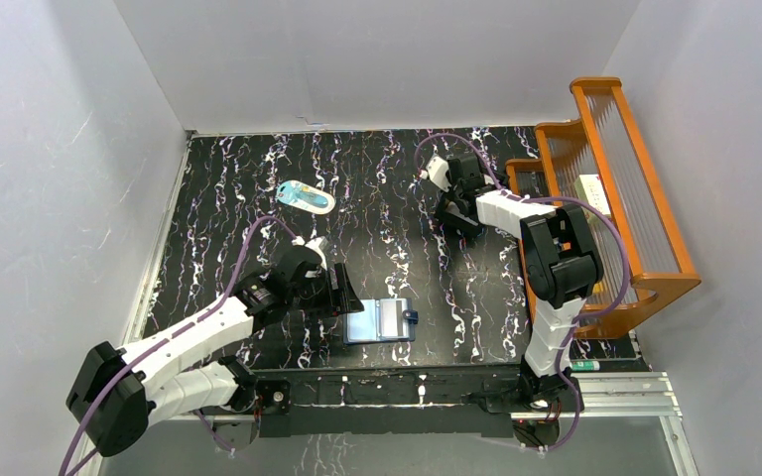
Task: Put the credit cards into the card holder
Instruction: Pick up the credit card from the storage box, then insert the credit card into the card holder.
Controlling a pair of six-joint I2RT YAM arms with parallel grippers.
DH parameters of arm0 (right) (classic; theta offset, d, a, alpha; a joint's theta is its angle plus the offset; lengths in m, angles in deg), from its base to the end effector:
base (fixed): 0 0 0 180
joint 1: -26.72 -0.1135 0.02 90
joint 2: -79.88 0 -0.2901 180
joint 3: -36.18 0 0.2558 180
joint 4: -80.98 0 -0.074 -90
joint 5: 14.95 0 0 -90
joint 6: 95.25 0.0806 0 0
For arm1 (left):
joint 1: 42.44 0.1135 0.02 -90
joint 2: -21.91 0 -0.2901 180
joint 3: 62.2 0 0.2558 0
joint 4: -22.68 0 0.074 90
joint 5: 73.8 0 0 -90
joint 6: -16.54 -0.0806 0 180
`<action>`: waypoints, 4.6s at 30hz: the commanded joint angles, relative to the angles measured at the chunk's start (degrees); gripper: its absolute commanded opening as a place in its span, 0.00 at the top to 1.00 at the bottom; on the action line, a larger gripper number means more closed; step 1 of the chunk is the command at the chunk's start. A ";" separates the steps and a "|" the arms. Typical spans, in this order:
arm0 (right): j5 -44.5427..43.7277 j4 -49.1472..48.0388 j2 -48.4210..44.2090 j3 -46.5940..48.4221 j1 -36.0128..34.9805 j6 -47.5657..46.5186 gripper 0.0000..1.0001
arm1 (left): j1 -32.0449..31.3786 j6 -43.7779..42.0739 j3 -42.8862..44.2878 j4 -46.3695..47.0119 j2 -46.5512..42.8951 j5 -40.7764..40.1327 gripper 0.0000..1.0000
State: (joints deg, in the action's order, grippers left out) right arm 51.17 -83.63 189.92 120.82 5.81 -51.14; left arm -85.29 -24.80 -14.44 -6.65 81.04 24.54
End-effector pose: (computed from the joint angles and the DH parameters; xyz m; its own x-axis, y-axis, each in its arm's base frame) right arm 0.4435 0.1345 0.1798 -0.3960 -0.8541 -0.3371 -0.4660 0.5033 -0.7277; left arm 0.1669 -0.1708 0.2118 -0.8815 -0.1955 -0.4298 0.1388 0.7627 -0.6317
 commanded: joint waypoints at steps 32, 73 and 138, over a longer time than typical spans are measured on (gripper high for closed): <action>7.48 10.34 -8.73 4.26 -0.14 9.75 1.00 | 0.22 -0.17 -0.22 0.55 1.59 0.77 0.32; 37.71 -2.93 -37.66 -28.07 -24.01 99.31 1.00 | 5.85 -0.84 -2.36 1.47 6.46 5.24 0.69; 36.91 -13.46 -28.37 -41.27 -29.54 103.16 0.68 | 5.85 -0.06 -6.71 7.26 12.99 8.98 0.90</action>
State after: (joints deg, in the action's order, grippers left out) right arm 91.61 -104.20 164.07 76.71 -23.30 54.98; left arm -79.67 -24.82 -20.25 1.48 95.20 32.98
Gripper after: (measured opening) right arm 0.283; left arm 0.098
